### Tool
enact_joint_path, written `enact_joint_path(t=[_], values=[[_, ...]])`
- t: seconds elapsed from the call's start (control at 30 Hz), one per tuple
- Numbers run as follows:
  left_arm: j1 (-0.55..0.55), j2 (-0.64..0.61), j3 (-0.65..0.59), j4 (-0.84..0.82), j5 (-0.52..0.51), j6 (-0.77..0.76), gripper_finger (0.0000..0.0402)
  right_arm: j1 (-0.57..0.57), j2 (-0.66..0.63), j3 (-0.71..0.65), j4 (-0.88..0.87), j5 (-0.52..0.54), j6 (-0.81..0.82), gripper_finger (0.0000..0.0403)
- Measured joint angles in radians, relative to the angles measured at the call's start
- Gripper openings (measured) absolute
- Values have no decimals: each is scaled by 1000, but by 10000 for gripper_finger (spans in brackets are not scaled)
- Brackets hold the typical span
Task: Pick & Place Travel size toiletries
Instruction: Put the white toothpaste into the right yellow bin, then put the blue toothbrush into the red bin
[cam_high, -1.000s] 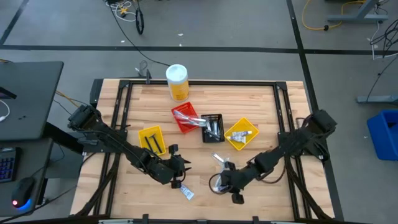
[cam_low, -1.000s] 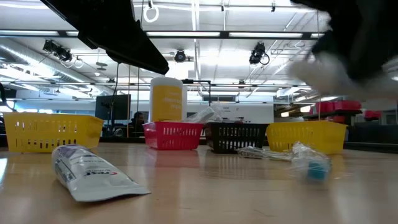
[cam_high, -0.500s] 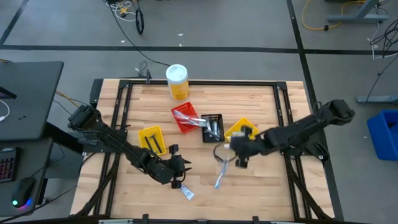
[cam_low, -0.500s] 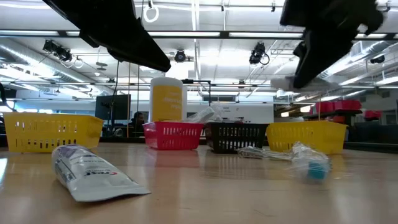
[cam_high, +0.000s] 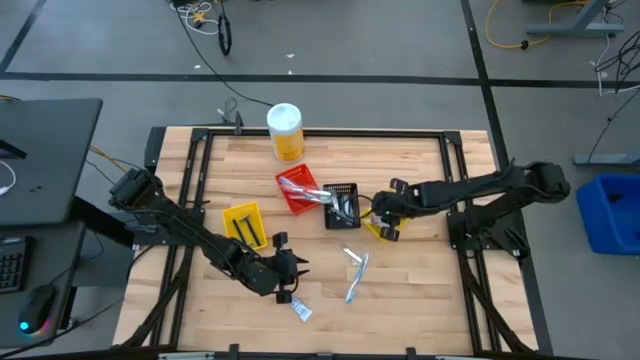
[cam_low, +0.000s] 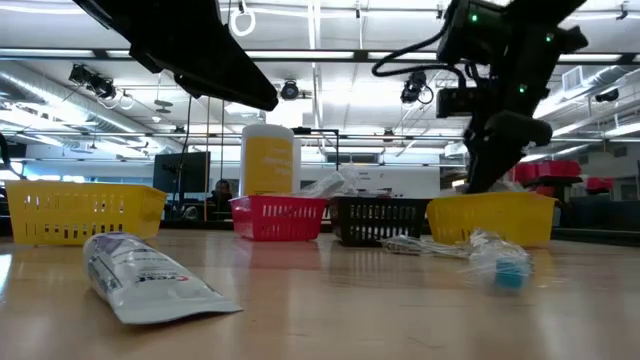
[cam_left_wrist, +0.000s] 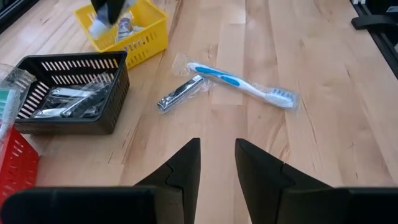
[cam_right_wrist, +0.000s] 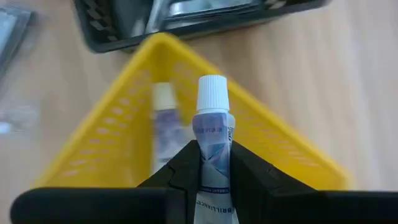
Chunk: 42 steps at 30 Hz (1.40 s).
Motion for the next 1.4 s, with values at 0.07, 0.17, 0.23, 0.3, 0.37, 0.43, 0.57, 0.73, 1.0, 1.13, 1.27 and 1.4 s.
enact_joint_path(t=[0.07, 0.17, 0.23, 0.3, 0.37, 0.43, 0.57, 0.73, 1.0, 1.13, 1.27, 1.4], values=[[0, 0, 0, 0, 0, 7, 110, -17, 0, -31, 41, -42, -16, 84], [0, 0, 0, 0, 0, 22, 110, -35, 0, -67, 70, -43, -35, 94], [0, 0, 0, 1, 0, 23, 110, -43, 0, -78, 70, -43, -36, 105], [0, 0, 0, 1, 0, 22, 110, -47, 0, -78, 70, -45, -36, 117], [0, 0, 0, 1, 0, 22, 110, -47, 0, -77, 69, -46, -36, 131], [0, 0, 0, 1, 0, 22, 110, -47, 0, -62, 54, -46, -36, 145], [0, 0, 0, 3, 0, 22, 110, -47, 0, -13, 44, -78, 11, 169], [0, 0, 0, 3, 0, 24, 110, -37, 0, 55, 72, -161, 48, 188], [0, 0, 0, 69, 1, 77, 110, -10, 0, 69, 344, -410, 114, 186], [0, 0, 0, 69, 8, 80, 110, 48, 0, 69, 411, -416, 101, 178], [0, 0, 0, 69, 63, 81, 110, 139, 0, 69, 421, -409, 106, 176], [0, 0, 0, 69, 71, 81, 110, 233, 0, 52, 432, -327, 146, 176]])
